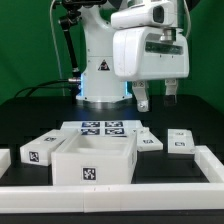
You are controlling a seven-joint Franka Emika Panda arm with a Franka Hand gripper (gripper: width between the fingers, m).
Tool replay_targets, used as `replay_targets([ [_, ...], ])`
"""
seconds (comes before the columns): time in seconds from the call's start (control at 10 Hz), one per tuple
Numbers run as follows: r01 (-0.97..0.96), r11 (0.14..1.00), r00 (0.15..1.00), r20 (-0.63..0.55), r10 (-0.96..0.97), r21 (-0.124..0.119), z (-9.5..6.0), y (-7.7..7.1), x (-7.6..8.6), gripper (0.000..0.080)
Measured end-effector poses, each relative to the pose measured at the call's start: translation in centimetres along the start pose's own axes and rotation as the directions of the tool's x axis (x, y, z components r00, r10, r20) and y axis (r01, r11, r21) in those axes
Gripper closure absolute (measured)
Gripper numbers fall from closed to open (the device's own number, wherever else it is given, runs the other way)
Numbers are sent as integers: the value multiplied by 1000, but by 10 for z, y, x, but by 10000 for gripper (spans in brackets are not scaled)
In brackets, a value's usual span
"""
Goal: Assemble cabinet
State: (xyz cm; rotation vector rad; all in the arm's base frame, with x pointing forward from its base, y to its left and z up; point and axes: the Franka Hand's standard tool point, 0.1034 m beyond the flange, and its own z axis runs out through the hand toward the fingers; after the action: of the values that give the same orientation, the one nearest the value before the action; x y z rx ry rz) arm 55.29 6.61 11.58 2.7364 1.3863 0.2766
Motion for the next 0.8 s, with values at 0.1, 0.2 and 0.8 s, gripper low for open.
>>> replay_targets([
  [0.1,1,1000,1000,-5,-1,-4,0,0,0,3],
  [0.2,1,1000,1000,-5,-1,-4,0,0,0,3],
  [0.8,78,997,997,-10,-78,-7,9,-10,-17,3],
])
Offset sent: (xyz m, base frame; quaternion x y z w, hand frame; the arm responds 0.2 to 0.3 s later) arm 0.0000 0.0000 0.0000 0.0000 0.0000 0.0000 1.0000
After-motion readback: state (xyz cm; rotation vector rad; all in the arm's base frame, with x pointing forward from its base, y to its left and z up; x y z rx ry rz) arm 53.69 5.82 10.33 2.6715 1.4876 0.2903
